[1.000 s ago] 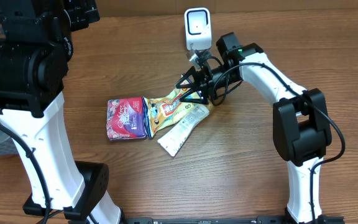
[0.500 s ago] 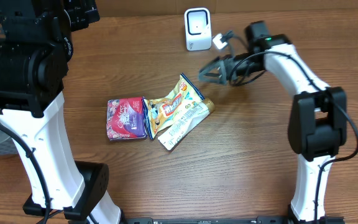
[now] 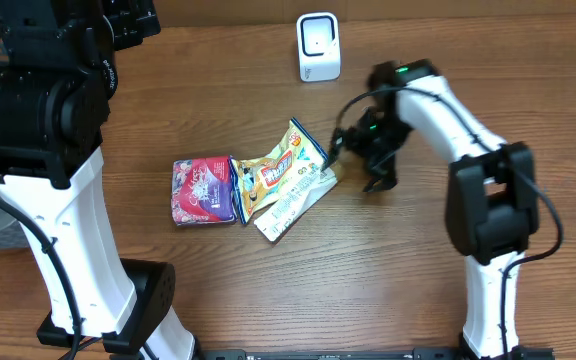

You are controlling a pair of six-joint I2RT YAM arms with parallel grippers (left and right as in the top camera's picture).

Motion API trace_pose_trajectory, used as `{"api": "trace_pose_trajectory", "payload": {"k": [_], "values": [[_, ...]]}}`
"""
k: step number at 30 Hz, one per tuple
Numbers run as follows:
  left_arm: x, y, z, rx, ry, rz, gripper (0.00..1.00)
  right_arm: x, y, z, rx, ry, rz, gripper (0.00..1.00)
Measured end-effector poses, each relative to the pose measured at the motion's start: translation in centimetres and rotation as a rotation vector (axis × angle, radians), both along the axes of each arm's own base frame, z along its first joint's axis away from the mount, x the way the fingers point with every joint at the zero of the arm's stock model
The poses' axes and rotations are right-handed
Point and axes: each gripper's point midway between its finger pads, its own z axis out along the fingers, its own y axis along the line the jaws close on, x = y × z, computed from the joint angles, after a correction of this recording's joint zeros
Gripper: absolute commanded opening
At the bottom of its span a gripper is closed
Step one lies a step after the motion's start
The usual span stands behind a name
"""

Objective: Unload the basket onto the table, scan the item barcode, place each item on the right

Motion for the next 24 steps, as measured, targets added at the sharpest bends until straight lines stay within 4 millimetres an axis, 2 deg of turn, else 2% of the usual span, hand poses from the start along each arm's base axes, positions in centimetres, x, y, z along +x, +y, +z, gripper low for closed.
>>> {"api": "trace_pose_trajectory", "payload": {"k": [5, 8, 15, 21, 24], "values": [[0.0, 0.0, 0.0, 0.0, 0.0, 0.0, 1.0, -1.5, 3.3, -0.9, -0.144, 0.043, -0.103, 1.0], [0.0, 0.0, 0.0, 0.0, 0.0, 0.0, 1.0, -1.2, 5.2, -1.6, -0.192, 0.007, -0.167, 1.0], [0.0, 0.0, 0.0, 0.0, 0.0, 0.0, 1.0, -3.0, 8.0, -3.1, -0.32, -0.038, -0.242, 1.0], [0.0, 0.0, 0.0, 0.0, 0.0, 0.0, 1.0, -4.6, 9.4, -3.5, -0.406, -0.088, -0.258, 0.99], [0.0, 0.0, 0.0, 0.0, 0.0, 0.0, 1.0, -4.7, 8.9, -3.7, -0.454, -0.099, -0.287, 0.96]]}}
